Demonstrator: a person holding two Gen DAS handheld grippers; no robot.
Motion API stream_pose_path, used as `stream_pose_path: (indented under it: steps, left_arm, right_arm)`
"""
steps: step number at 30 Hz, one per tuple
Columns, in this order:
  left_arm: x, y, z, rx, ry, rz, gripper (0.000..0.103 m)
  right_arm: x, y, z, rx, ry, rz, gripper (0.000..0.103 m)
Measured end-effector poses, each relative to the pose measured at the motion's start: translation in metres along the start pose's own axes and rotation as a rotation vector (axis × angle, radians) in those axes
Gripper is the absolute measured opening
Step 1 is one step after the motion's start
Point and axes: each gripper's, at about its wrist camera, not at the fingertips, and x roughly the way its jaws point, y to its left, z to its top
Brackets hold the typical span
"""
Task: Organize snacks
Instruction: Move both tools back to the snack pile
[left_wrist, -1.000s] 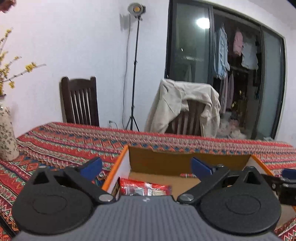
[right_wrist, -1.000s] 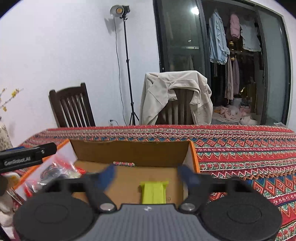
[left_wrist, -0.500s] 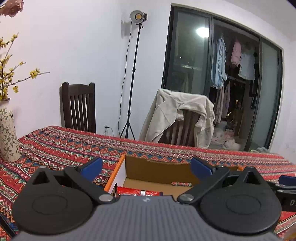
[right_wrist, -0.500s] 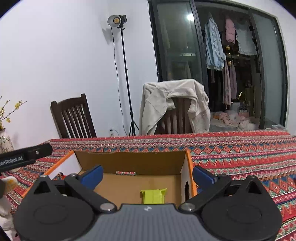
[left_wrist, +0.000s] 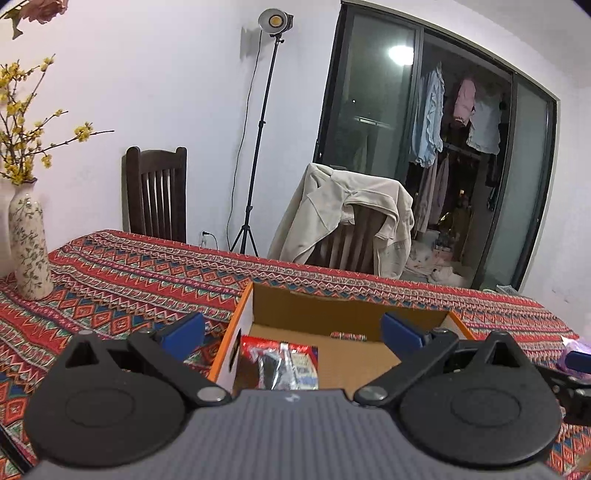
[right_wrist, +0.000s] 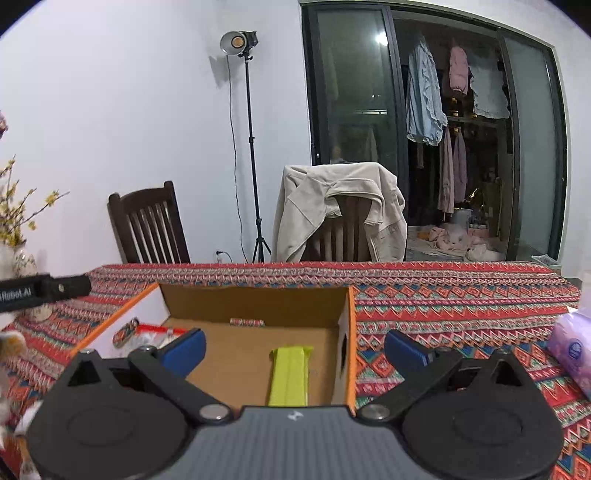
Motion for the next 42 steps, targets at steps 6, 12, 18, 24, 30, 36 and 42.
stream_pose_path:
  steps: [6, 12, 18, 24, 30, 36, 42]
  left_arm:
    - [-0.024, 0.009, -0.019, 0.003, 0.024, -0.006, 0.103]
    - [-0.047, 0.023, -0.045, 0.011, 0.048, -0.008, 0.103]
    - [-0.065, 0.039, -0.073, 0.021, 0.079, 0.007, 0.103]
    - [-0.071, 0.052, -0.089, 0.005, 0.118, 0.019, 0.103]
    - [-0.074, 0.052, -0.096, -0.007, 0.134, 0.017, 0.103]
    - [-0.076, 0.053, -0.096, -0.013, 0.133, 0.016, 0.103]
    - [-0.075, 0.057, -0.097, -0.023, 0.141, 0.020, 0.103]
  right_arm:
    - [-0.027, -0.006, -0.025, -0.007, 0.026, -0.007, 0.103]
    - [-0.043, -0.015, -0.057, 0.007, 0.083, -0.011, 0.103]
    - [-0.058, -0.027, -0.087, 0.045, 0.131, -0.017, 0.103]
    - [-0.068, -0.031, -0.105, 0.056, 0.162, -0.016, 0.103]
    - [-0.068, -0.030, -0.113, 0.069, 0.186, -0.006, 0.103]
    - [-0.065, -0.030, -0.114, 0.091, 0.193, 0.018, 0.089]
    - [-0.052, -0.030, -0.114, 0.138, 0.227, 0.081, 0.083]
